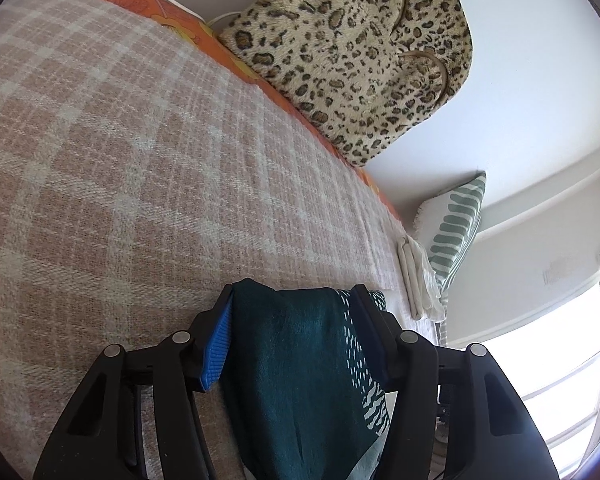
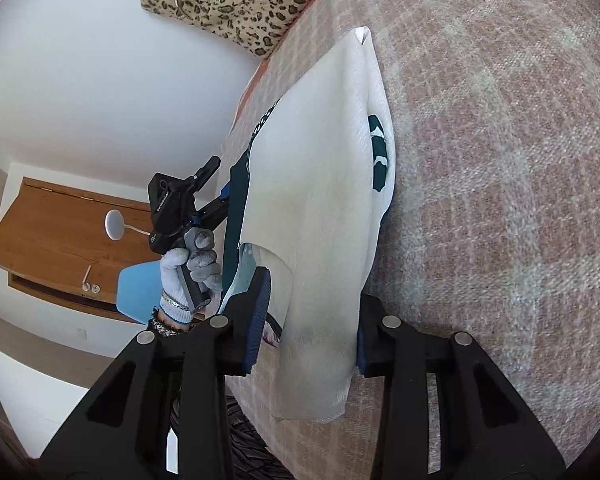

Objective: Fold small clothes

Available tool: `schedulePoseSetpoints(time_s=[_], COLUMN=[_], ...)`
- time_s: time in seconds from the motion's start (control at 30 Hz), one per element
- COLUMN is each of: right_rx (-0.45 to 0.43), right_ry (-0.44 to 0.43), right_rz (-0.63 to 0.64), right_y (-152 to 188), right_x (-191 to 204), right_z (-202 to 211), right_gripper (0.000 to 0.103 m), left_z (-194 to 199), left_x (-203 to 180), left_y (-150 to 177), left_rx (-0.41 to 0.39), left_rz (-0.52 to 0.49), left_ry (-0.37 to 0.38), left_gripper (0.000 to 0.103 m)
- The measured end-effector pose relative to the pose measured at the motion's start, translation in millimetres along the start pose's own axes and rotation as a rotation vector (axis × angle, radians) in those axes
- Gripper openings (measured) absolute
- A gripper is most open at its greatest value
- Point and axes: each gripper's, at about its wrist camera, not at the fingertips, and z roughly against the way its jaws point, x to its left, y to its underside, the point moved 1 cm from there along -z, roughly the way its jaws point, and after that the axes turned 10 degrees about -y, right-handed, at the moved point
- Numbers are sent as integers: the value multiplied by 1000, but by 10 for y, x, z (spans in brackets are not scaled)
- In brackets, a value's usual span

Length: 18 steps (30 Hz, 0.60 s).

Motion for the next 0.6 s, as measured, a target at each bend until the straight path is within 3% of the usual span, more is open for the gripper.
schedulePoseSetpoints(time_s=[0.2, 0.3, 0.47, 0.6], right_rx=[7, 15, 18, 12], right_ry=[32, 58, 84, 145], right_rz=[33, 57, 72, 75], right_y=[-12, -12, -24, -47], right_x=[100, 148, 177, 183], right_z=[-202, -250, -273, -303], right_gripper=[37, 37, 35, 14], left_z=[-96, -150, -133, -128], left_x=[-160, -98, -137, -224], left_y=[49, 85, 110, 140], left_rx=[2, 38, 17, -9], left_rz=[-89, -73, -98, -133], left_ry=[-52, -71, -100, -143], left_gripper=[51, 11, 7, 5])
